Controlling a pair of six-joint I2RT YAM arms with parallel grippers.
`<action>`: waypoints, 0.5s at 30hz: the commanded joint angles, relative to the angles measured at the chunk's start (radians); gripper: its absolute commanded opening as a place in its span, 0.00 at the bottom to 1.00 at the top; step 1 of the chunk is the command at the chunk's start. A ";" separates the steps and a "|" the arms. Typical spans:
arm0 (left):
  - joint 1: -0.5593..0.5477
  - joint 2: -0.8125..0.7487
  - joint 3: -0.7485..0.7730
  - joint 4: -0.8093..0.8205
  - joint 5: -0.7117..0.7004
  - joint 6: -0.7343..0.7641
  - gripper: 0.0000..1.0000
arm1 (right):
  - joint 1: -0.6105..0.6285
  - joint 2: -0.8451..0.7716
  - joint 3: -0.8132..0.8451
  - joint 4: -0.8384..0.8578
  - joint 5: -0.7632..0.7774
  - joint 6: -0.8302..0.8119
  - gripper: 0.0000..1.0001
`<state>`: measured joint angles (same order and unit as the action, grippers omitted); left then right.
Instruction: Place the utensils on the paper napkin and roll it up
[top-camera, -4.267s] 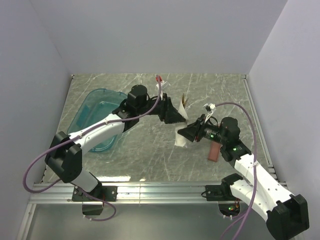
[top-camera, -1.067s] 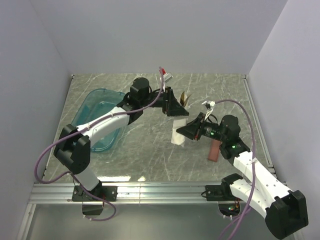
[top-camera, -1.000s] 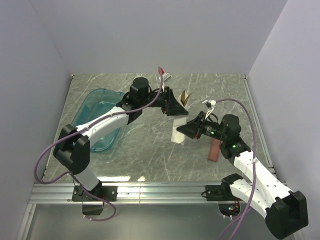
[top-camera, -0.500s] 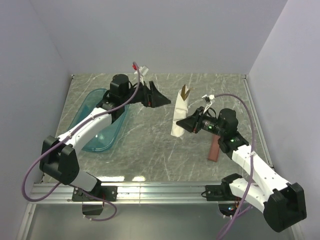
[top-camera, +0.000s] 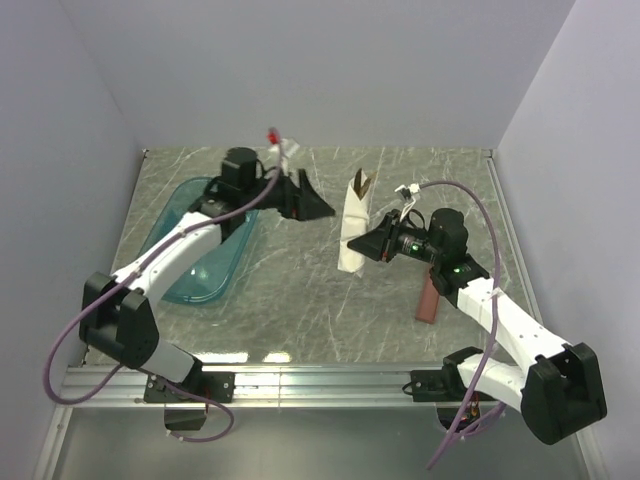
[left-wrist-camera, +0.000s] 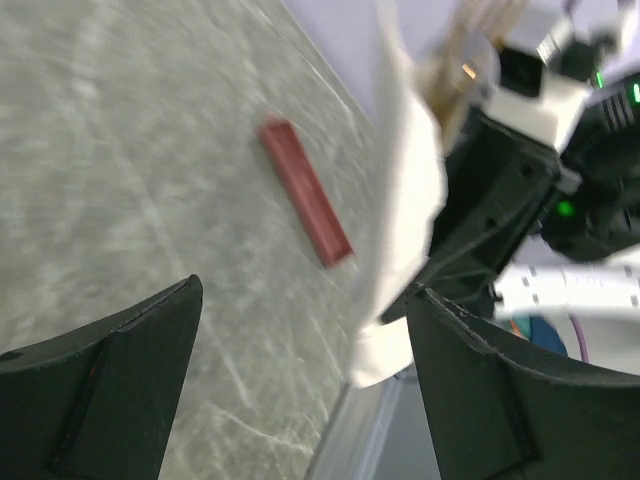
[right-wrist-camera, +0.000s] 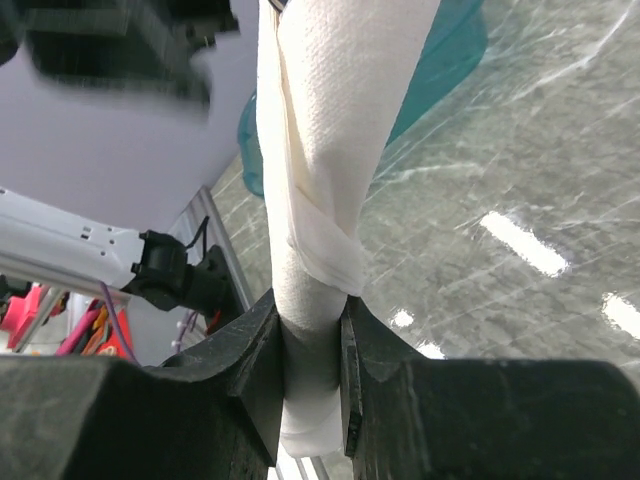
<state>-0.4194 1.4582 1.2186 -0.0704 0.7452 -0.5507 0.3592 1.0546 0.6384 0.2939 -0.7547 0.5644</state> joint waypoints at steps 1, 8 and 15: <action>-0.111 0.065 0.067 -0.013 0.055 0.077 0.88 | -0.005 0.010 0.057 0.093 -0.055 0.020 0.00; -0.121 0.077 0.079 0.011 0.028 0.064 0.90 | -0.006 0.007 0.043 0.084 -0.028 0.025 0.00; 0.039 -0.012 0.119 -0.158 -0.281 0.028 0.91 | -0.029 0.071 0.113 0.091 0.009 0.063 0.00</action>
<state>-0.4583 1.5307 1.2816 -0.1406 0.6590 -0.5137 0.3489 1.1000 0.6594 0.3141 -0.7616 0.6025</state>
